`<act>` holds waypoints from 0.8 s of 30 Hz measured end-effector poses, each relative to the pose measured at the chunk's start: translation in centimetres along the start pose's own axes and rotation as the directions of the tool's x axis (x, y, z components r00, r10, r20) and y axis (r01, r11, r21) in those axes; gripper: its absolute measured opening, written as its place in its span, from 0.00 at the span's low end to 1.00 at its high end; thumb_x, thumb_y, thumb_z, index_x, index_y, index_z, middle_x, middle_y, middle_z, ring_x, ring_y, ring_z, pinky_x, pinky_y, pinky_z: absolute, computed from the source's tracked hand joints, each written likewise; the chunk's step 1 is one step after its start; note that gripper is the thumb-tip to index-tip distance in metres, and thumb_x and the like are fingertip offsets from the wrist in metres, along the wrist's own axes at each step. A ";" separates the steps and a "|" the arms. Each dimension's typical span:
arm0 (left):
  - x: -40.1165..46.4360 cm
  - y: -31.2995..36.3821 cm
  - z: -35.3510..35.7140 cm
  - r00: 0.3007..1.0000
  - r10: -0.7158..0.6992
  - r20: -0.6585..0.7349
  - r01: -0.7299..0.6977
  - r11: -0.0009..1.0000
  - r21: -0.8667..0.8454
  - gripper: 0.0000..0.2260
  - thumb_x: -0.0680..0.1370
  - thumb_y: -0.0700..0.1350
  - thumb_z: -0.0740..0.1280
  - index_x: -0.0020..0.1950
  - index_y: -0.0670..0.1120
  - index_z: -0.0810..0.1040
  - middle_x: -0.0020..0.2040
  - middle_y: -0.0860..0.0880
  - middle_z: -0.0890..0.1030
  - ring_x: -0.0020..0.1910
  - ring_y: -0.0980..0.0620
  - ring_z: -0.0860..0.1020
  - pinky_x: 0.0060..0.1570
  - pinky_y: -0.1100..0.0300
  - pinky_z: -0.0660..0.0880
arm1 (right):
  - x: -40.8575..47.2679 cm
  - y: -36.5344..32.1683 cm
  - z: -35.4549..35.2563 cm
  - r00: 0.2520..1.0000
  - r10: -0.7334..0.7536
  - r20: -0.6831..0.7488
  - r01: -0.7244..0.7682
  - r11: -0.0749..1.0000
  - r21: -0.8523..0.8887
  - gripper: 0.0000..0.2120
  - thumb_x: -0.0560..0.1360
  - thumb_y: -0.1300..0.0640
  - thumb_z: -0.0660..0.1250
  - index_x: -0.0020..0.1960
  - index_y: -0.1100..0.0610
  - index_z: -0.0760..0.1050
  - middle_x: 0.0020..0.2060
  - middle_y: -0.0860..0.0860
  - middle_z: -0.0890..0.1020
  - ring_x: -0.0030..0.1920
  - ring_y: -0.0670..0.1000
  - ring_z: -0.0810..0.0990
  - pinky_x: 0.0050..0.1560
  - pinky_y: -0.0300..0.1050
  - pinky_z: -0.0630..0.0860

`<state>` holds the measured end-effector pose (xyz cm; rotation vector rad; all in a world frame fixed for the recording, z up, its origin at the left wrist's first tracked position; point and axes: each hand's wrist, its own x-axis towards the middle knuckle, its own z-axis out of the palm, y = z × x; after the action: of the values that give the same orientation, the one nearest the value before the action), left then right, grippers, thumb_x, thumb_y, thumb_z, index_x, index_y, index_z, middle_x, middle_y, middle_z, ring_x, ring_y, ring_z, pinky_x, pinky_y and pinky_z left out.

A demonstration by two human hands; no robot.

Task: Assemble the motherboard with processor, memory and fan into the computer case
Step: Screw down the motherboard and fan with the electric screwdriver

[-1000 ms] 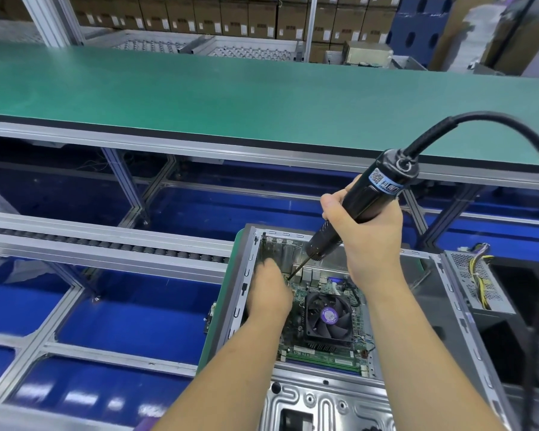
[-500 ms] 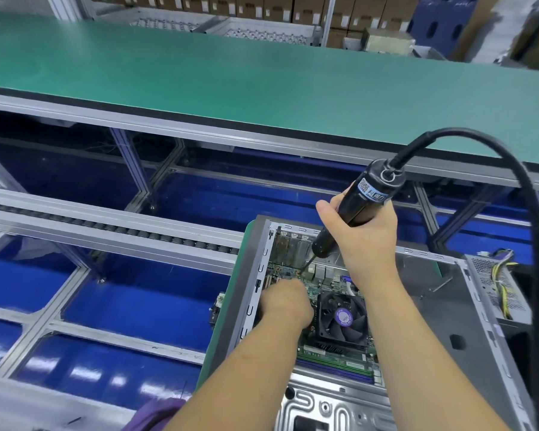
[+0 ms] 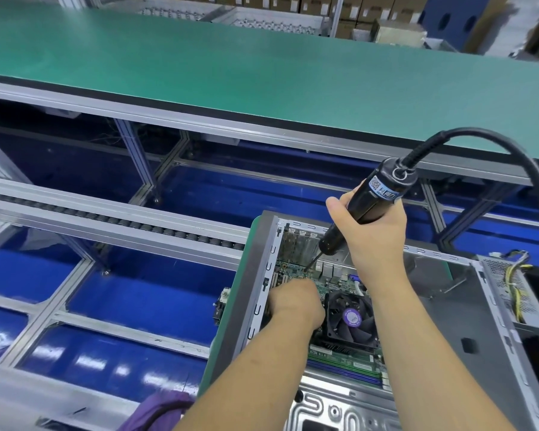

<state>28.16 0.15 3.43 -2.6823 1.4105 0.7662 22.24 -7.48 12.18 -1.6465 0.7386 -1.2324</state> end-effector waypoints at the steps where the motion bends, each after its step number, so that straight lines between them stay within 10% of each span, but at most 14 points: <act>1: 0.0 0.0 0.0 1.000 0.001 0.002 -0.001 1.000 -0.002 0.03 0.78 0.45 0.64 0.47 0.47 0.72 0.48 0.46 0.81 0.40 0.45 0.75 0.39 0.55 0.69 | 0.0 0.0 0.0 1.000 -0.001 0.004 0.001 1.000 -0.006 0.24 0.66 0.46 0.75 0.48 0.64 0.75 0.35 0.39 0.81 0.37 0.38 0.79 0.41 0.27 0.73; 24: 0.0 0.1 0.0 1.000 0.013 0.025 -0.013 1.000 -0.009 0.03 0.79 0.45 0.63 0.46 0.46 0.72 0.50 0.45 0.81 0.41 0.45 0.76 0.41 0.55 0.71 | -0.3 0.7 0.6 0.997 0.054 0.062 -0.053 0.999 -0.013 0.21 0.67 0.47 0.76 0.48 0.62 0.75 0.36 0.41 0.81 0.38 0.38 0.79 0.41 0.26 0.74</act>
<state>28.07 0.04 3.45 -2.6625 1.4232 0.8059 22.80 -7.36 11.35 -1.6563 0.7469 -1.1363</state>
